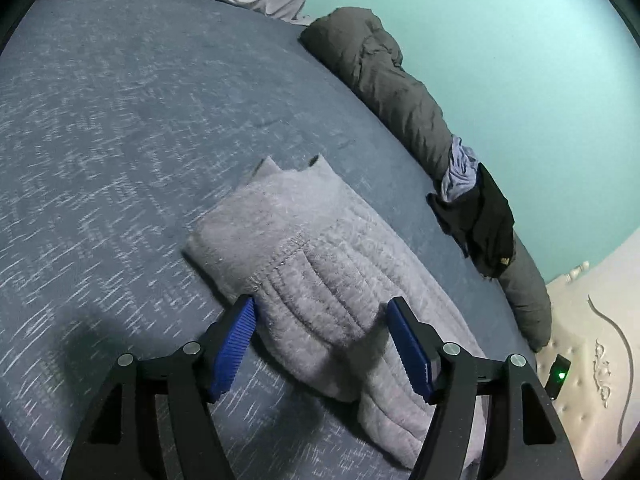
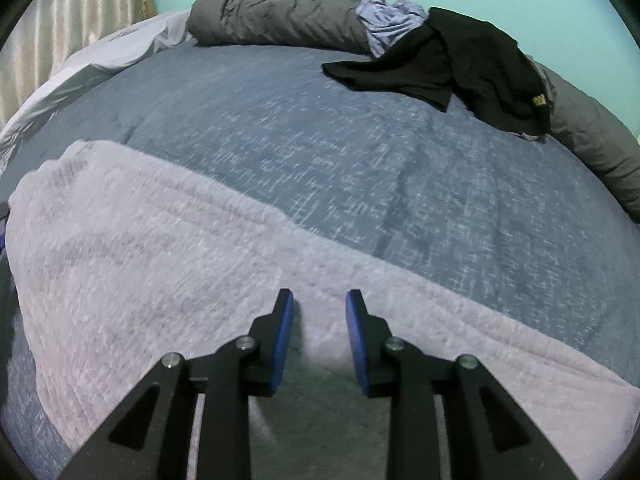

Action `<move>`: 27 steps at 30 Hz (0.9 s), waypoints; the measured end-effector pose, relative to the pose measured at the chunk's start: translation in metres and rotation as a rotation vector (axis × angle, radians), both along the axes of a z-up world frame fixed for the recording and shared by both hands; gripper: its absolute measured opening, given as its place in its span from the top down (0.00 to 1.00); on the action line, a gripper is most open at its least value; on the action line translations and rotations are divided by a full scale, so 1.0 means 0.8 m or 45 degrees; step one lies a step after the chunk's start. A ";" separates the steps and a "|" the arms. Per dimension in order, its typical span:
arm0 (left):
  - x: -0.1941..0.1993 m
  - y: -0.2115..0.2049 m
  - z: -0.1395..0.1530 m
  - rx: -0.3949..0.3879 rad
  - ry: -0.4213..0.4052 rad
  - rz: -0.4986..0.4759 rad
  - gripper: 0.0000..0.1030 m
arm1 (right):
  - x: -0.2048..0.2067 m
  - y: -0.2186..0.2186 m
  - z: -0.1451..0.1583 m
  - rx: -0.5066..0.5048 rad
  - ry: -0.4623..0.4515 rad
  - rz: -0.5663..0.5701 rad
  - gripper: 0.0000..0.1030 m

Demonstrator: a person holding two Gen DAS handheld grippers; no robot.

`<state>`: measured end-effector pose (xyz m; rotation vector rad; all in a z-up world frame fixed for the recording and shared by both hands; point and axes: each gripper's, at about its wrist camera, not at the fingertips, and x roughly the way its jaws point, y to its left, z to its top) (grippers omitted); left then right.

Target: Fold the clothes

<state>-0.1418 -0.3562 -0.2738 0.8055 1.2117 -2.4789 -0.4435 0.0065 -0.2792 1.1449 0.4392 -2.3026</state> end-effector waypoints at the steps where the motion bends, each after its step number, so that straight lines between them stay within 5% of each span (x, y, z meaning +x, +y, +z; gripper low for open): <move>1: -0.002 0.000 -0.001 0.000 0.005 -0.011 0.32 | 0.002 -0.003 -0.002 0.004 -0.001 0.010 0.74; 2: -0.004 0.000 -0.001 -0.003 0.008 -0.027 0.39 | 0.003 -0.004 -0.002 0.009 -0.001 0.018 0.74; 3: -0.005 0.000 -0.001 -0.007 0.012 -0.045 0.61 | 0.005 -0.005 -0.002 0.013 -0.001 0.026 0.74; 8: 0.010 -0.002 0.016 -0.040 0.056 -0.070 0.82 | 0.010 -0.006 0.005 0.020 0.002 0.050 0.74; 15: 0.050 -0.003 0.031 -0.003 0.122 -0.052 0.86 | 0.005 0.035 0.029 -0.017 -0.008 -0.038 0.74; 20: 0.049 -0.009 -0.008 0.076 -0.028 -0.040 0.82 | -0.006 0.081 0.042 -0.037 -0.034 -0.140 0.74; 27: 0.037 -0.005 0.003 0.016 -0.065 -0.038 0.77 | -0.019 0.138 0.032 -0.030 -0.145 -0.256 0.73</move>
